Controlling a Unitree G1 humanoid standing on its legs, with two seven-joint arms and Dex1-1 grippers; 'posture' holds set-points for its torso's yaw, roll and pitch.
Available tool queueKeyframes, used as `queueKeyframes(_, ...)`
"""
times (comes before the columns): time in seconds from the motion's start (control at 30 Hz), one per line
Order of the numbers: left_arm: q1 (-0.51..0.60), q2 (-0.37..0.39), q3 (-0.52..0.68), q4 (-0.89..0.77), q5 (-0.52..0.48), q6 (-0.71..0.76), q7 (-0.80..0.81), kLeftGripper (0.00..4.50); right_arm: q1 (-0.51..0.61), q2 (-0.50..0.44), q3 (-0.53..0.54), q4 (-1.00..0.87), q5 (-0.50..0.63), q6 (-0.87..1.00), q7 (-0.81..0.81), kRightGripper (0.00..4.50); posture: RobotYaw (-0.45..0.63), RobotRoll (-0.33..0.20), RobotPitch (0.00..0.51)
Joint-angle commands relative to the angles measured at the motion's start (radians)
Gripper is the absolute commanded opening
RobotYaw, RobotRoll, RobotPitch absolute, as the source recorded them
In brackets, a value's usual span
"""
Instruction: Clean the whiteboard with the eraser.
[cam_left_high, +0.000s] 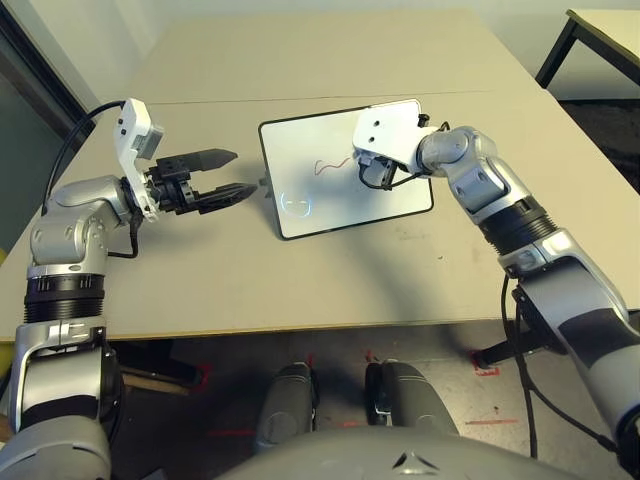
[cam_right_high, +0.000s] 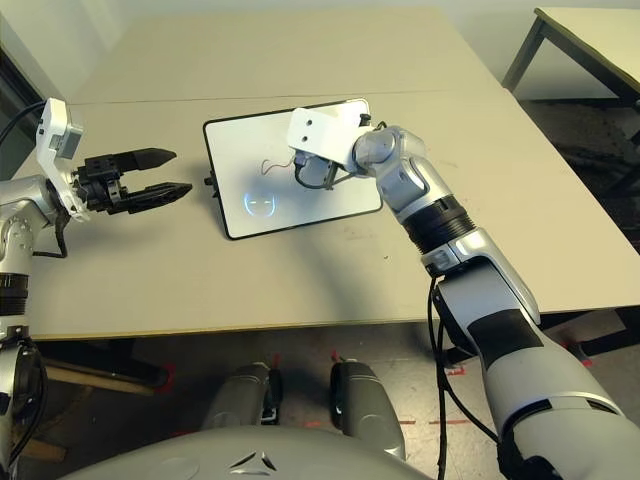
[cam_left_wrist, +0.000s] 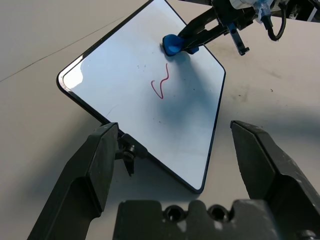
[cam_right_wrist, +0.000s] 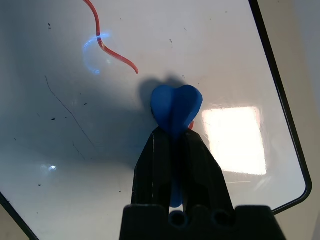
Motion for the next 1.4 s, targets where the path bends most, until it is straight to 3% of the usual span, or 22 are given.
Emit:
queueKeyframes(0.03, -0.01, 0.006, -0.001, -0.002, -0.006, -0.001, -0.001, 4.5, 0.006, -0.034, -0.005, 0.062, -0.019, 0.004, -0.007, 0.03, 0.26, 0.0, 0.086)
queueKeyframes(0.63, -0.034, 0.001, -0.014, 0.023, 0.001, -0.013, -0.011, 4.5, 0.053, -0.137, -0.039, 0.048, -0.005, 0.013, 0.006, 0.0, 0.24, 0.0, 0.084)
queueKeyframes(1.4, 0.005, 0.007, 0.01, -0.019, -0.013, 0.002, 0.014, 4.5, -0.042, 0.045, -0.018, 0.088, -0.009, -0.005, -0.018, 0.0, 0.28, 0.0, 0.08)
